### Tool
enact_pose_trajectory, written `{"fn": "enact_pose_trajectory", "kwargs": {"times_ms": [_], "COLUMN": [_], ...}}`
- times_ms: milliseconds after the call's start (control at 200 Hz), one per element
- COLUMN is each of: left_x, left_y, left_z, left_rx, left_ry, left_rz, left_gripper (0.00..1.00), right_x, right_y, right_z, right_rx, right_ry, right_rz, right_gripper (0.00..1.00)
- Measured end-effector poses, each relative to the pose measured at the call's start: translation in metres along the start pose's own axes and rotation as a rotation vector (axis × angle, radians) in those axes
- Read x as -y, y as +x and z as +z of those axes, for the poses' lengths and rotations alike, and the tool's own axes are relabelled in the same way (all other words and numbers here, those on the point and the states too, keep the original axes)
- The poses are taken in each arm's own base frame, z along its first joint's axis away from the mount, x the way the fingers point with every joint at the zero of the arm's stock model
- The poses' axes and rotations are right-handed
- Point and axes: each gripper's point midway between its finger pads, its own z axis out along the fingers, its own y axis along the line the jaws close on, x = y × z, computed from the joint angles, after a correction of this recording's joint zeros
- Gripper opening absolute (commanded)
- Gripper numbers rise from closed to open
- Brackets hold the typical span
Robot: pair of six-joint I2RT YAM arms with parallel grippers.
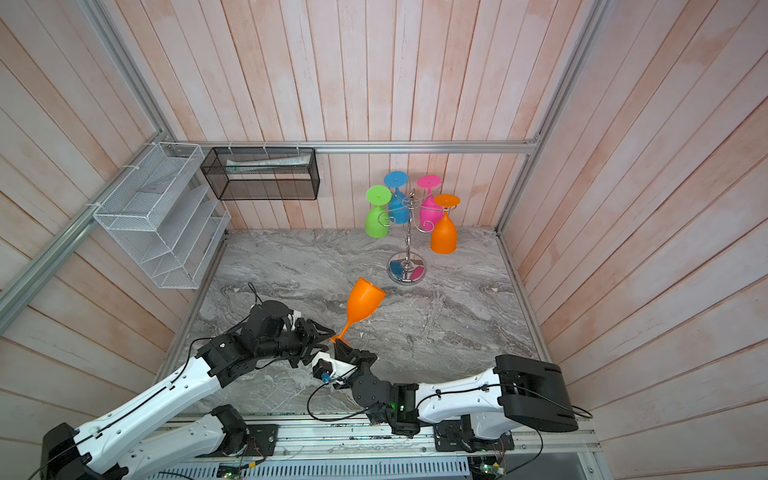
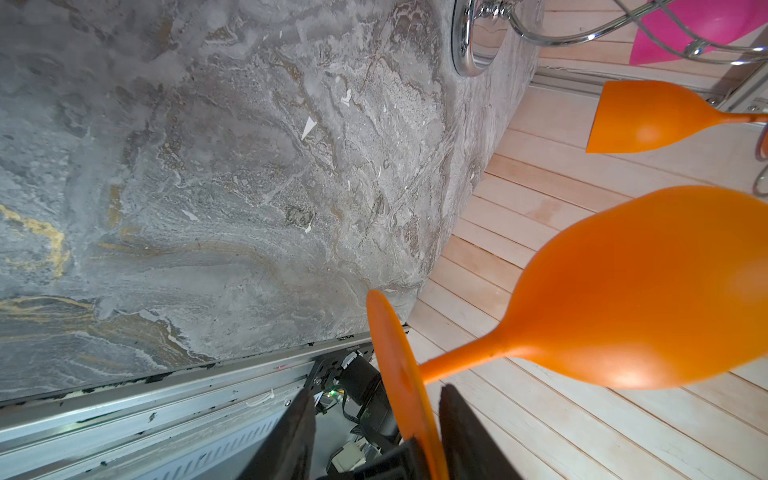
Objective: Take the wine glass off the wine glass rack
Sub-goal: 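Bring the orange glass to the left gripper and grasp its foot with the left gripper, then open the right gripper and move it to the glass bowl while the left holds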
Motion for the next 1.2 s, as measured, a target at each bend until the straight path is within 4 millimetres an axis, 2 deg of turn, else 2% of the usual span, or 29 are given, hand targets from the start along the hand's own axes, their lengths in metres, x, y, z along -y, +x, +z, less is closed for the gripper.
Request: {"fn": "enact_pose_trajectory", "kwargs": {"times_ms": [180, 530, 790, 900, 1025, 1195], "left_x": [0.003, 0.004, 0.003, 0.003, -0.004, -0.020], "left_y": [-0.002, -0.019, -0.023, -0.027, -0.039, -0.068], "left_z": [0.001, -0.002, -0.004, -0.006, -0.009, -0.014], "left_rx": [-0.006, 0.010, 0.015, 0.025, 0.046, 0.096], "left_ry": [0.016, 0.034, 0.035, 0.046, 0.049, 0.048], "left_rz": [-0.013, -0.052, -0.067, -0.066, -0.052, -0.039], "left_gripper": [0.36, 0.00, 0.00, 0.00, 0.00, 0.00], "right_x": [-0.004, -0.015, -0.017, -0.017, -0.014, 0.000], "right_y": [-0.005, -0.008, -0.010, -0.012, -0.021, -0.031], "right_z": [0.003, 0.005, 0.009, 0.011, 0.012, 0.003], "right_rx": [0.005, 0.010, -0.003, -0.013, -0.009, 0.009], "right_ry": [-0.001, -0.014, 0.000, 0.001, -0.006, -0.028], "right_rz": [-0.037, -0.121, -0.137, -0.132, -0.069, 0.055], "right_gripper": [0.00, 0.00, 0.00, 0.25, 0.46, 0.62]}}
